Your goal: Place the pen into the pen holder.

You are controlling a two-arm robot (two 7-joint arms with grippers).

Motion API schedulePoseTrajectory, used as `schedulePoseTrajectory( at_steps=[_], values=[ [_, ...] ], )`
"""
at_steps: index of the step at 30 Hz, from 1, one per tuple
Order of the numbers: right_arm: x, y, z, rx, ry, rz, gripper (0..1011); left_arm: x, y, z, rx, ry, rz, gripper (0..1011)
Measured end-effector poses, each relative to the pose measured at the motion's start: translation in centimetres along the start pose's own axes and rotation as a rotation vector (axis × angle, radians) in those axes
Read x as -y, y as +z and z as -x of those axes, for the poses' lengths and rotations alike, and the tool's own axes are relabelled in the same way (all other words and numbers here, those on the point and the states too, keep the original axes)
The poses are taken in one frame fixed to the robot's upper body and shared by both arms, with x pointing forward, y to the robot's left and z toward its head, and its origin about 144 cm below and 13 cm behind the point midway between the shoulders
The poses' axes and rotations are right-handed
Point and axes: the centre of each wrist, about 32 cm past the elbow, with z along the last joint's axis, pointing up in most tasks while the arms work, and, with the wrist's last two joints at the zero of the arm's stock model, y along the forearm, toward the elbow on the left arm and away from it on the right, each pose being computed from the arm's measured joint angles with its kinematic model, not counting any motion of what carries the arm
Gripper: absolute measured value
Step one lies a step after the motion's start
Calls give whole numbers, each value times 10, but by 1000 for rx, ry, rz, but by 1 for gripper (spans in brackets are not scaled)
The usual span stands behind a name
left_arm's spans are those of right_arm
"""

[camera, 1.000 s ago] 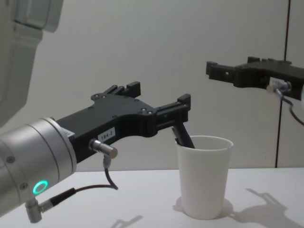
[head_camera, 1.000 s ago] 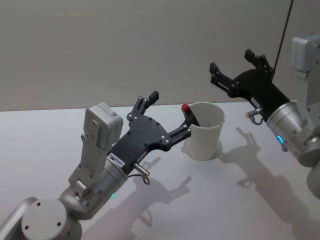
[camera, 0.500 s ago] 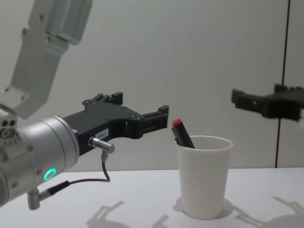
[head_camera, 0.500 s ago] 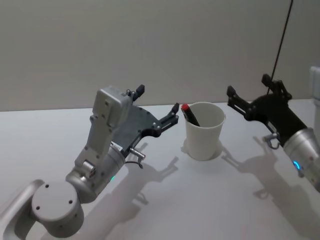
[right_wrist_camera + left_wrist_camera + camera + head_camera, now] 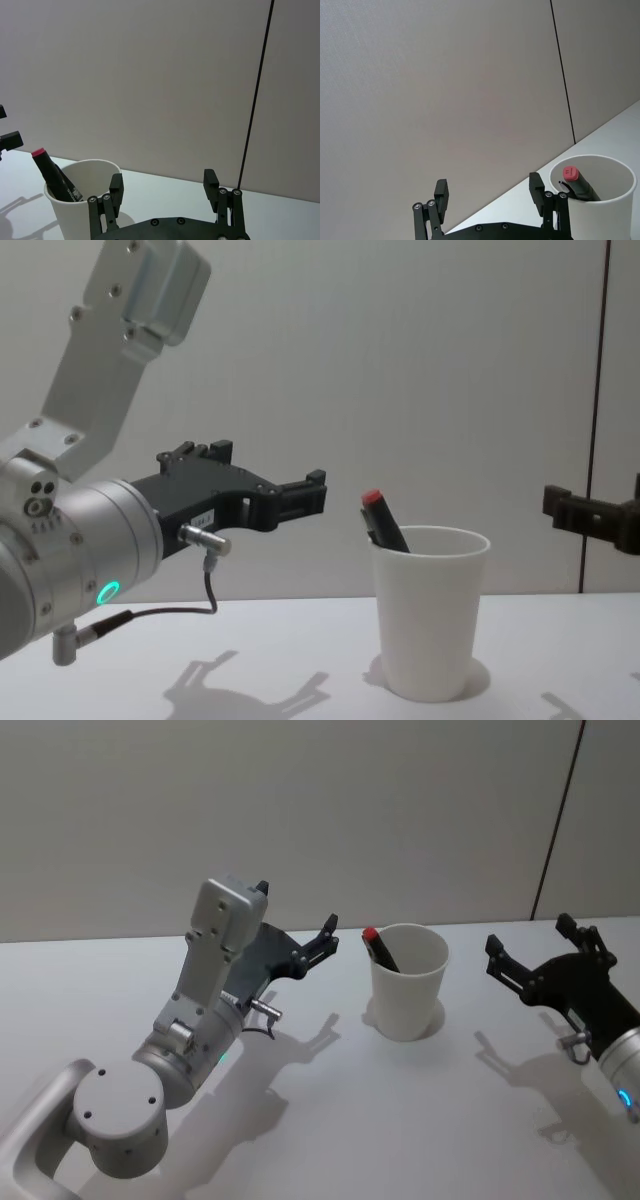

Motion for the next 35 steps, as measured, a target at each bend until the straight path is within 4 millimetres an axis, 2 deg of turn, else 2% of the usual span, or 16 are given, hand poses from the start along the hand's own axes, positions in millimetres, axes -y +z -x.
schedulePoseTrajectory(
  at_steps=[35],
  values=[
    [2, -1, 0, 0, -2, 4, 1001, 0, 0, 0, 0, 1, 0, 1001]
  ],
)
